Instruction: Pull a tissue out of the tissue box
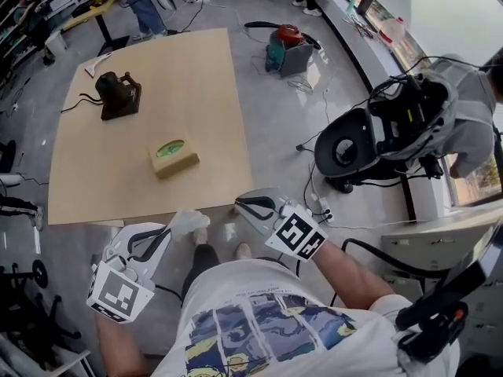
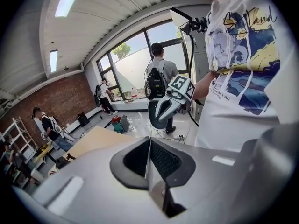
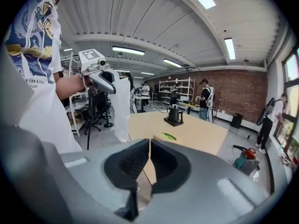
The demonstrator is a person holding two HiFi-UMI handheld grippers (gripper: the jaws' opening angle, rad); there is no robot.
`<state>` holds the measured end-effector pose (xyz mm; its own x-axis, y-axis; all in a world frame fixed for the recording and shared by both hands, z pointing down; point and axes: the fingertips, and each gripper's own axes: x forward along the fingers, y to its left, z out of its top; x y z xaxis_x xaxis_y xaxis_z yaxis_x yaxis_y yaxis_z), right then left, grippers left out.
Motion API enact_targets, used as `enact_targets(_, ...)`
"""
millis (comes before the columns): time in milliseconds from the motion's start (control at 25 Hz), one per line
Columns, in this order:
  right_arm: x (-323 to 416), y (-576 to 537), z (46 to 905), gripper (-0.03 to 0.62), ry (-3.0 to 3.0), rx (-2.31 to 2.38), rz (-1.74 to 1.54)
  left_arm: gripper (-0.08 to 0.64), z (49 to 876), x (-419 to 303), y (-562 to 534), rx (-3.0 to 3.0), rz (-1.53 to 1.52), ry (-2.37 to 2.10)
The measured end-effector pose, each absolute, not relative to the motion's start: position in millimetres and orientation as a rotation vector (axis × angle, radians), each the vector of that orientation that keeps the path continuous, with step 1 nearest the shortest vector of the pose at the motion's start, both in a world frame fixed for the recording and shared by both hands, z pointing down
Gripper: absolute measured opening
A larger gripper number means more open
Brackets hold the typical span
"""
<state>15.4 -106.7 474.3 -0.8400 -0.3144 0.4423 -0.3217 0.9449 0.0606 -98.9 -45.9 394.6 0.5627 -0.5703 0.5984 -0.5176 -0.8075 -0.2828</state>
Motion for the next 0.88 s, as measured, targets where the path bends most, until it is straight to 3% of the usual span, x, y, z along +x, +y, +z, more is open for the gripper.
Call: enact_targets(880, 0.2, -100.5, 478.3, 0.012, -2.607, 0.425, 0.0, 0.008, 405.8, -84.9, -35.0, -2.774, -1.06, 0.849)
